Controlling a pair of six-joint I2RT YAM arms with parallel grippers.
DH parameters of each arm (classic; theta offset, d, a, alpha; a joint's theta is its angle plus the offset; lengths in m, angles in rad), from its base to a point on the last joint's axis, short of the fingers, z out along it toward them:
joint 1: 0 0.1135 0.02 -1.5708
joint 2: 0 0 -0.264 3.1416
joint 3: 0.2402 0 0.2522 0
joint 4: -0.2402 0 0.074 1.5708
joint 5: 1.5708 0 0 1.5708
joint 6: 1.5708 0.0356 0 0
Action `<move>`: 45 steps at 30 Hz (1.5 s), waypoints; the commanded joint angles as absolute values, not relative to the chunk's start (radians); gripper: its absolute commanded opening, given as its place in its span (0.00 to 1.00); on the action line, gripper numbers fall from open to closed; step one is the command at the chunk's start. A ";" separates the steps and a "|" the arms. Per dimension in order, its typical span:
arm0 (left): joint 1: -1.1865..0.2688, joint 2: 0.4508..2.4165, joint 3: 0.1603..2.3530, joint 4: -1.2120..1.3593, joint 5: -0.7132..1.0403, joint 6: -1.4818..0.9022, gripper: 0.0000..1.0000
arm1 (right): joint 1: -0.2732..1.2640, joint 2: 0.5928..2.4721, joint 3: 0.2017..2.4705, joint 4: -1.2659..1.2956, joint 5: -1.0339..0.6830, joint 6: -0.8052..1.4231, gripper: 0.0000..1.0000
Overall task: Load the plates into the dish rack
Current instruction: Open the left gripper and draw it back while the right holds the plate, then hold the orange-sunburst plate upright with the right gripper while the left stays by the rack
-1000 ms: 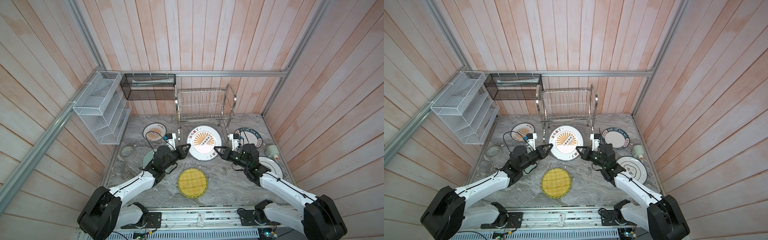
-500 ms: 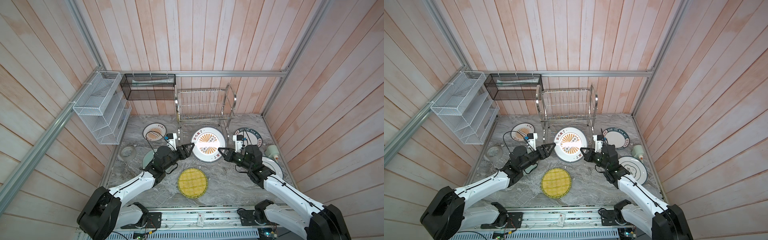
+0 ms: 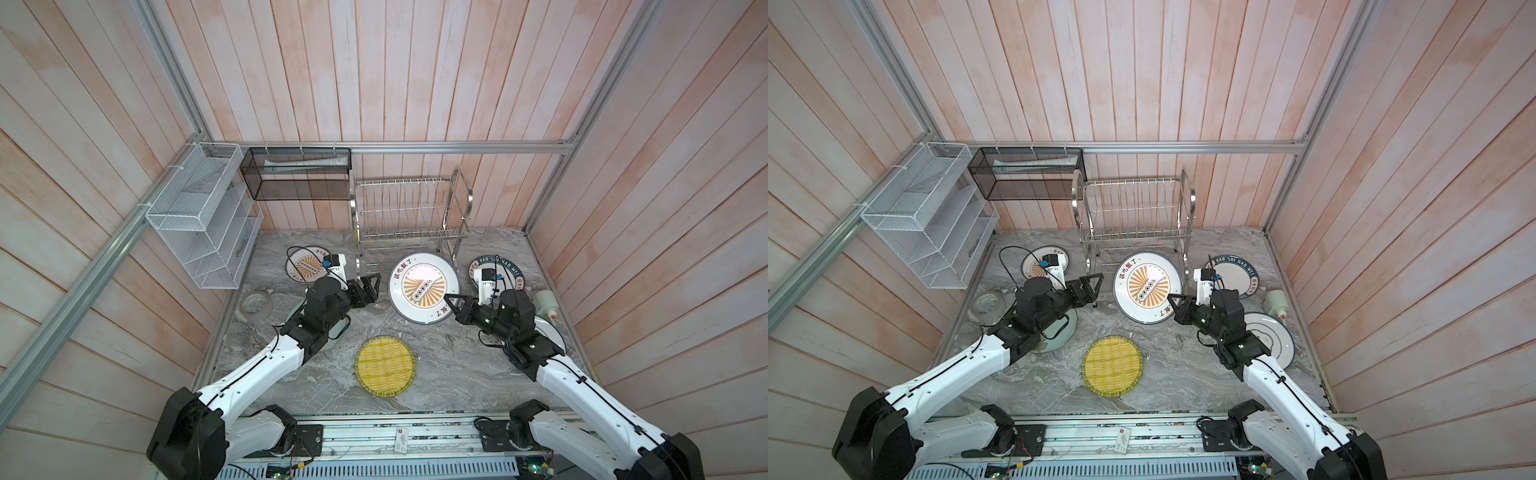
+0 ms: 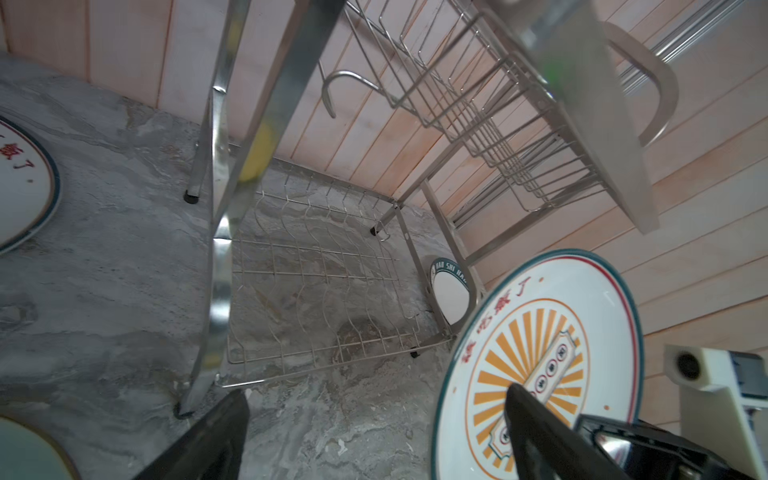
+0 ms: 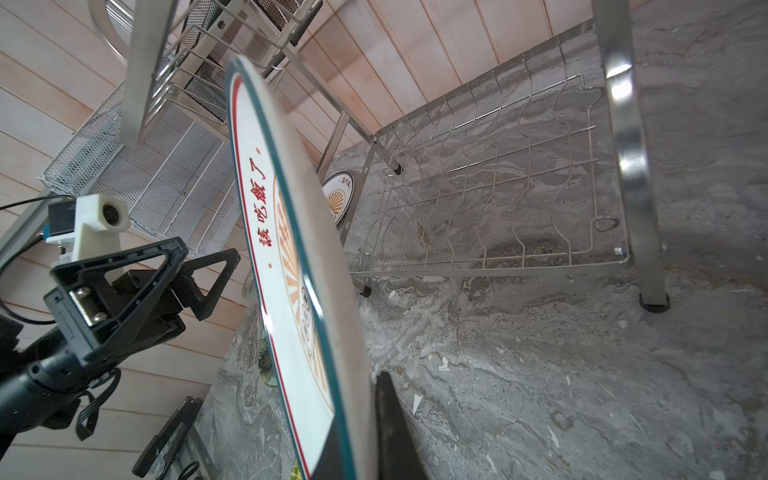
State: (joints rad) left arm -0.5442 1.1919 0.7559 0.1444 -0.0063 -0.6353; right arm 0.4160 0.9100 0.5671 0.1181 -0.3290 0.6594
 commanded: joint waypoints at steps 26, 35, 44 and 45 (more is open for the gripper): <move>-0.425 1.585 0.950 0.084 0.040 -0.407 0.72 | 0.381 0.785 0.620 0.028 -0.319 0.596 0.00; -0.426 1.572 0.927 0.126 0.104 -0.424 0.65 | 0.366 0.764 0.613 0.010 -0.318 0.589 0.00; -0.446 1.550 0.887 0.180 0.194 -0.433 0.62 | 0.354 0.741 0.611 0.004 -0.324 0.592 0.00; -0.450 1.548 0.884 0.180 0.195 -0.434 0.62 | 0.353 0.737 0.611 0.002 -0.324 0.592 0.00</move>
State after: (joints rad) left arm -0.4324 1.5742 0.9043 0.1493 0.1463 -0.4305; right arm 0.3580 0.7639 0.5774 -0.0257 -0.3260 0.5976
